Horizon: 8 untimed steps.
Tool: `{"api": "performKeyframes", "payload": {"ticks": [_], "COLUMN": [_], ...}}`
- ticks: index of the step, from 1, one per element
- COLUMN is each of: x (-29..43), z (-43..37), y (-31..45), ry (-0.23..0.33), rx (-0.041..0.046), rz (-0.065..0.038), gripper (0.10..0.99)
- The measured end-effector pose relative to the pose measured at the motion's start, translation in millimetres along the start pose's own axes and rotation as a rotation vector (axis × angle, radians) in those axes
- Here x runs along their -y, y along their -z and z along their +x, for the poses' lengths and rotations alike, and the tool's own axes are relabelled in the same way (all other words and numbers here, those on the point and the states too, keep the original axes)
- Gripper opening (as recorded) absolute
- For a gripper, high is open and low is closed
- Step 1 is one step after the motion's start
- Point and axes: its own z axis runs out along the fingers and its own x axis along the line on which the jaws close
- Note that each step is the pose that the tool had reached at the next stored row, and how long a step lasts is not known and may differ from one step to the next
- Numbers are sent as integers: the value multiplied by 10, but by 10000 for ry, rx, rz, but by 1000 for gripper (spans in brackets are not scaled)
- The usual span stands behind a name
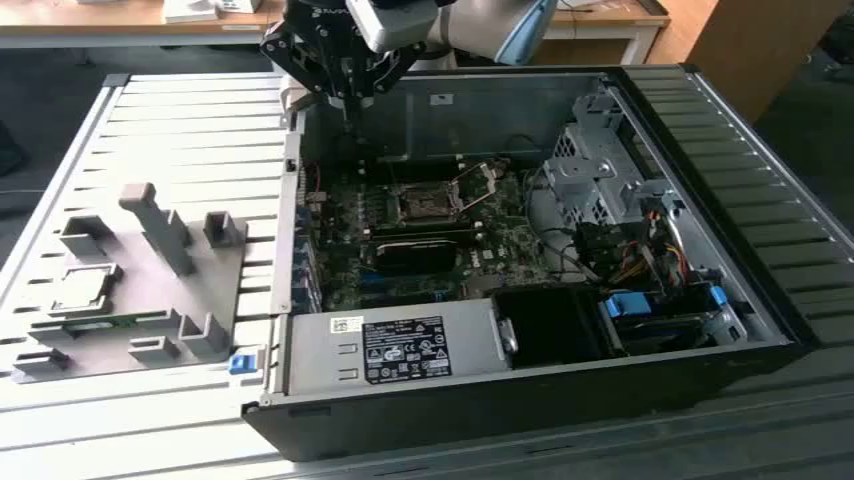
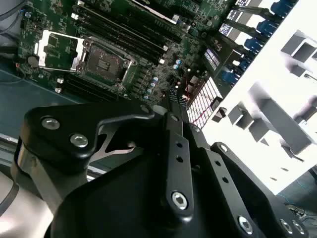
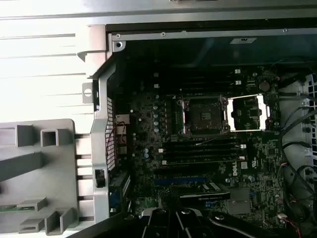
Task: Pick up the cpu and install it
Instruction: 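Reach for the cpu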
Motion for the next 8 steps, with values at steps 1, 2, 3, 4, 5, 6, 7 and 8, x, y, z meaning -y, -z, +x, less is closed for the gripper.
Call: {"api": "performKeyframes", "payload": {"ticks": [1,2,3,4,5,6,7,8], "x": [0,0,0,0,0,0,1,1], "z": [0,0,3,4,6,8,10,12], "y": [0,0,0,0,0,0,0,1], "ry": [0,0,-1,-1,-1,-1,-1,-1], "rx": [0,0,0,0,0,0,0,-1], "rz": [0,-1,0,1,0,-1,0,0], "gripper": [106,106,106,106,106,106,106,106]}}
